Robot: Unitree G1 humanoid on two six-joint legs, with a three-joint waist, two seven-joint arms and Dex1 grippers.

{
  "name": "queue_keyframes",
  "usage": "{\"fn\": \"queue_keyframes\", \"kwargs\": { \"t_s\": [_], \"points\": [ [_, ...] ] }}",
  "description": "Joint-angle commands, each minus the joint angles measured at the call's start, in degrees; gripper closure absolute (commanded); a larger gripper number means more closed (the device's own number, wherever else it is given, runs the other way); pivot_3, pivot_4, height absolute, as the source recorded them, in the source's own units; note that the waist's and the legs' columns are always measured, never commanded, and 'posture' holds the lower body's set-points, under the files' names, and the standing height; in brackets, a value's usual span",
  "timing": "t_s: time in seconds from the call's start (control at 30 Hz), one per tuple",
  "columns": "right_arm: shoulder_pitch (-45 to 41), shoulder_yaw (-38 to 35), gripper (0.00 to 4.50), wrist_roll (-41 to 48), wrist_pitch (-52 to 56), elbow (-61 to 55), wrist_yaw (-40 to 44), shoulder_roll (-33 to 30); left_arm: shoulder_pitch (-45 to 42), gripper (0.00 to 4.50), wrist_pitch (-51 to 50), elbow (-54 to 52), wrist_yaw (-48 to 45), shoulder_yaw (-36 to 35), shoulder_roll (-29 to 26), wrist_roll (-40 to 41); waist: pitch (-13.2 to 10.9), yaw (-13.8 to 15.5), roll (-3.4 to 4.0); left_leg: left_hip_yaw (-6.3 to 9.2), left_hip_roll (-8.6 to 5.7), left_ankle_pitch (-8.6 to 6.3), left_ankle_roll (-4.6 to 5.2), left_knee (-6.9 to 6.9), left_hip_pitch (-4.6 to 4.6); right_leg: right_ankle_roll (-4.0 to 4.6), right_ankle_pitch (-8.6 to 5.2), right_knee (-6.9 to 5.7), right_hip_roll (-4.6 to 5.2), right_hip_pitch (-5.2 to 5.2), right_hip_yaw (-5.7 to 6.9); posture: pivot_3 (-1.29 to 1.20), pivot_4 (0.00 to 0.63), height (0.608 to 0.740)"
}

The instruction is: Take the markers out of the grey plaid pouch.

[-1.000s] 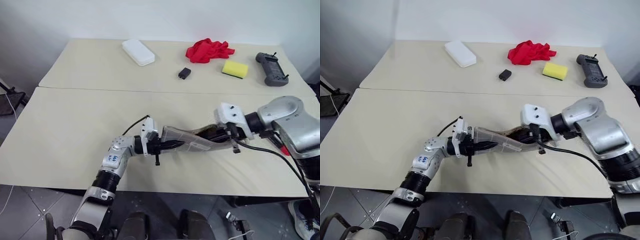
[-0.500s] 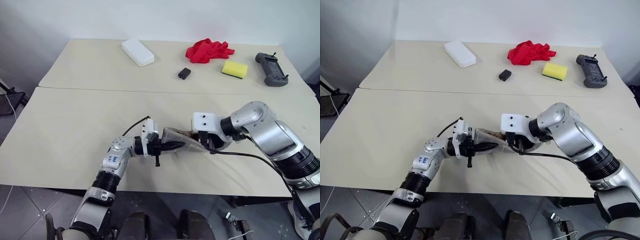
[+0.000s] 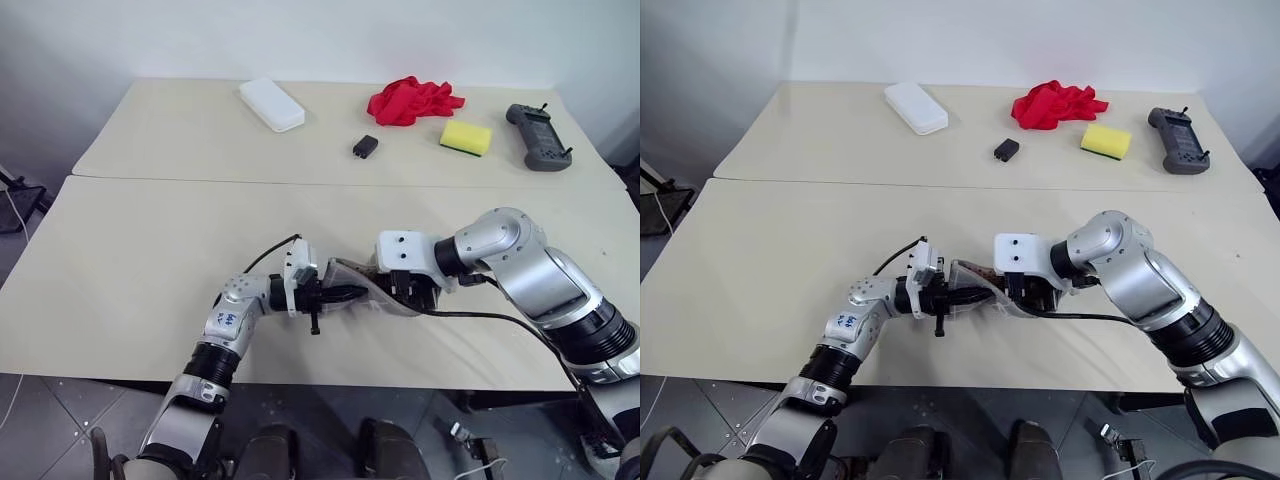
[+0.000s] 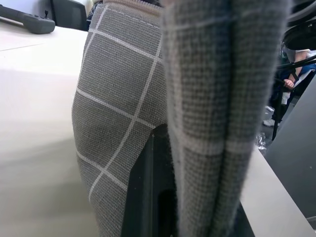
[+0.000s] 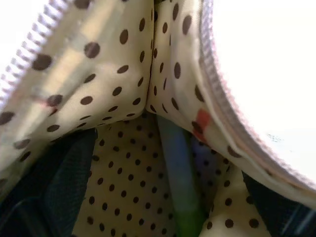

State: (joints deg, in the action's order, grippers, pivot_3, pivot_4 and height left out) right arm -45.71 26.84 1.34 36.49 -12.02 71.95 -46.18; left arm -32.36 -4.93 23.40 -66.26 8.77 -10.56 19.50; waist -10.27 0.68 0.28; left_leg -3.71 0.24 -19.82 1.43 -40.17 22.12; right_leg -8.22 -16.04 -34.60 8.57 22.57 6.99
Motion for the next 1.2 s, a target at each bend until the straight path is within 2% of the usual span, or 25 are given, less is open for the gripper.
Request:
{"fn": "queue_keyframes", "kwargs": {
  "t_s": [0.03,0.17,0.3,0.53,0.63,0.93,1.03,1.2],
  "points": [
    [-0.77,0.92,0.02,-1.57,-1.29,2.16,-0.9,1.86,0.48,4.5,0.23,0.24,-0.31,0.27,0.12,-0.48,0.0,-0.07,0.0,0.0,0.0,0.0,0.0,0.0,0.0,0.0,0.0,0.0,0.0,0.0,0.0,0.0,0.15,0.74],
    [-2.28,4.45,0.02,-6.34,-1.13,3.96,-2.59,4.76,0.15,4.5,0.24,0.76,-0.6,0.11,0.46,-0.39,0.01,-0.77,-0.01,0.0,0.01,0.0,0.0,0.0,-0.02,0.0,0.0,-0.03,0.0,0.0,-0.01,0.0,0.15,0.74],
    [-2.21,4.5,0.02,-7.45,0.97,4.65,-3.12,6.44,-0.14,4.5,0.07,0.84,-0.96,-0.02,0.51,-0.49,0.05,-0.9,-0.07,0.01,0.04,0.01,-0.02,0.0,-0.06,0.01,0.0,-0.08,-0.02,0.0,-0.03,0.0,0.15,0.74],
    [-2.91,4.57,0.02,-12.06,-4.03,8.99,-1.95,2.52,0.83,4.5,0.34,-1.51,-2.64,-0.66,-2.58,-0.1,0.05,-0.87,-0.08,0.02,0.03,0.01,-0.02,0.0,-0.06,0.01,0.0,-0.08,-0.01,0.0,-0.05,0.0,0.15,0.74],
    [-3.75,5.28,0.02,-14.88,-8.64,13.22,-2.31,0.85,1.66,4.5,3.44,-2.72,-3.75,-0.33,-4.86,-1.29,0.05,-0.95,-0.08,0.02,0.03,0.01,-0.02,0.0,-0.06,0.01,0.0,-0.07,-0.01,0.0,-0.05,0.0,0.15,0.74],
    [-2.78,8.39,0.02,-14.11,-5.72,12.59,-1.88,7.85,1.24,4.5,3.73,-1.2,-3.27,0.68,-4.25,-1.03,0.09,-1.16,-0.12,0.01,0.09,0.02,-0.03,0.02,-0.11,0.02,-0.01,-0.09,-0.04,0.0,-0.06,0.0,0.15,0.74],
    [-2.56,8.28,0.63,-15.16,-7.03,14.89,-2.5,9.43,0.85,4.5,3.67,-0.86,-3.26,0.79,-3.81,-1.03,0.16,-1.33,-0.24,0.0,0.1,0.02,-0.04,0.05,-0.15,0.04,-0.02,-0.13,-0.06,-0.01,-0.09,0.0,0.15,0.74],
    [-2.94,5.25,2.26,-13.82,-10.24,13.65,-1.39,8.25,0.85,4.5,3.55,-0.51,-3.35,0.41,-3.81,-1.3,0.16,-1.07,-0.25,0.05,0.1,0.02,-0.04,0.04,-0.22,0.05,-0.02,-0.13,-0.04,-0.08,-0.14,0.0,0.15,0.74]
  ]
}}
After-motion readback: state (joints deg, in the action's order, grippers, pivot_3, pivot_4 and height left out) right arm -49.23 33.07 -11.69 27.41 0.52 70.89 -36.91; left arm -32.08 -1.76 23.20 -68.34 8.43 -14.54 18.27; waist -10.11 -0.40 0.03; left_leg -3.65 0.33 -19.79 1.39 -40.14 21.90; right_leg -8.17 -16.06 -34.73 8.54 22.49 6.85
